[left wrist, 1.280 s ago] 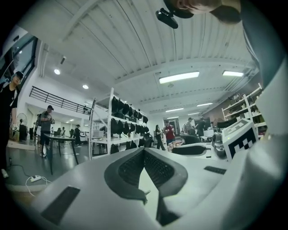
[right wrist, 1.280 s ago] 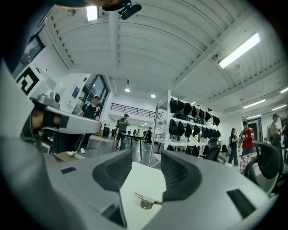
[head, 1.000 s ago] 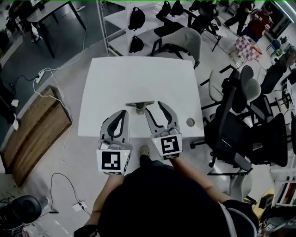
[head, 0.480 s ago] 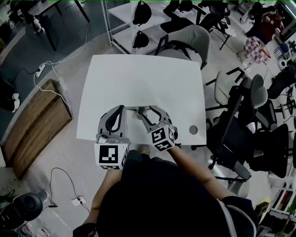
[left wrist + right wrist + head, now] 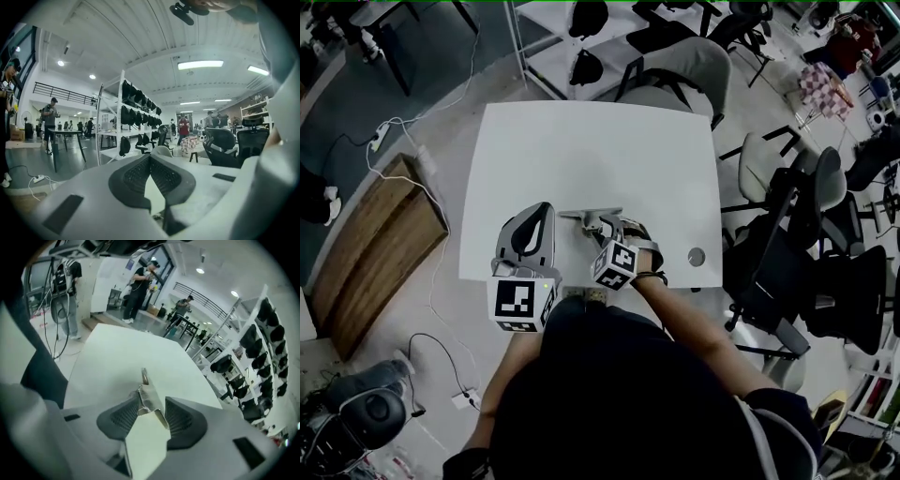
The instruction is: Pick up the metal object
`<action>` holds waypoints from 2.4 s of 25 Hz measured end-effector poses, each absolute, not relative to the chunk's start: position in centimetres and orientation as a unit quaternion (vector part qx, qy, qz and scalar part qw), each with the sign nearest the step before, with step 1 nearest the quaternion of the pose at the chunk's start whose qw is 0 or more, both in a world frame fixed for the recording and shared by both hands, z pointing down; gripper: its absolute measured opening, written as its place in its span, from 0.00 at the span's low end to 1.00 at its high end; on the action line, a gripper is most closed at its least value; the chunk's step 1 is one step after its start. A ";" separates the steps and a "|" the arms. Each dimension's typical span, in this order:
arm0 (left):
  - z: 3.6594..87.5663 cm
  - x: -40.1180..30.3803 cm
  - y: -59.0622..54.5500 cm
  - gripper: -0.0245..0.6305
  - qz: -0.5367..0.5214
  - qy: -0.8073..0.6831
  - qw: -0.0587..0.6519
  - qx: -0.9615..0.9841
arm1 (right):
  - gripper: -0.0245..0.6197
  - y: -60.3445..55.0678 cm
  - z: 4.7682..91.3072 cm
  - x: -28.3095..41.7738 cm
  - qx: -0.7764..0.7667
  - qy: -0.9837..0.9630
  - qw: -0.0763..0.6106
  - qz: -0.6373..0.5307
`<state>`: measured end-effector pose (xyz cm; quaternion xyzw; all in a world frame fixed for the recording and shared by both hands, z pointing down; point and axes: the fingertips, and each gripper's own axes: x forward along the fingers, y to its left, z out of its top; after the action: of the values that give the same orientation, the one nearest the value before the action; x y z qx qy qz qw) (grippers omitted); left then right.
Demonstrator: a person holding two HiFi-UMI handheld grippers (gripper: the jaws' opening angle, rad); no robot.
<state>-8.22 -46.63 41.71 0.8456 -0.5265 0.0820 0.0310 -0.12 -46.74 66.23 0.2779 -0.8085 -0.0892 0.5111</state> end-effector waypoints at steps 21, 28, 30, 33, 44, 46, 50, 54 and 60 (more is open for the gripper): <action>42.3 -9.4 -47.8 0.07 0.080 -0.496 0.052 0.863 | 0.08 -48.9 68.6 -1.8 0.254 -0.740 0.562 -0.270; 41.6 -8.7 -48.2 0.07 0.075 -0.486 0.042 0.870 | 0.08 -50.3 61.0 -2.1 0.329 -0.760 0.485 -0.281; 41.2 -8.5 -48.4 0.07 0.070 -0.485 0.036 0.871 | 0.08 -50.9 57.7 -1.8 0.370 -0.768 0.447 -0.271; 40.3 -8.3 -49.0 0.07 0.062 -0.487 0.023 0.871 | 0.08 -51.9 52.3 -0.7 0.439 -0.777 0.379 -0.246; 35.5 -7.4 -50.9 0.07 0.023 -0.491 -0.029 0.871 | 0.08 -51.8 35.4 4.2 0.585 -0.776 0.140 -0.190; 34.5 -6.9 -51.0 0.07 0.015 -0.489 -0.036 0.872 | 0.08 -51.4 33.4 5.1 0.598 -0.774 0.099 -0.184; 32.6 -6.1 -50.9 0.07 0.000 -0.486 -0.043 0.873 | 0.08 -50.6 31.1 6.8 0.618 -0.773 0.020 -0.143; 31.1 -5.6 -50.9 0.07 -0.012 -0.483 -0.053 0.874 | 0.08 -50.3 31.0 8.4 0.630 -0.773 -0.016 -0.077; 30.9 -5.0 -50.9 0.07 -0.009 -0.480 -0.049 0.876 | 0.08 -49.8 31.1 9.9 0.638 -0.768 -0.038 -0.043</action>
<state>-4.99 -50.90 30.93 0.8760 -0.4799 -0.0091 -0.0486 9.90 -49.81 31.08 0.6383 -0.7676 -0.0427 -0.0382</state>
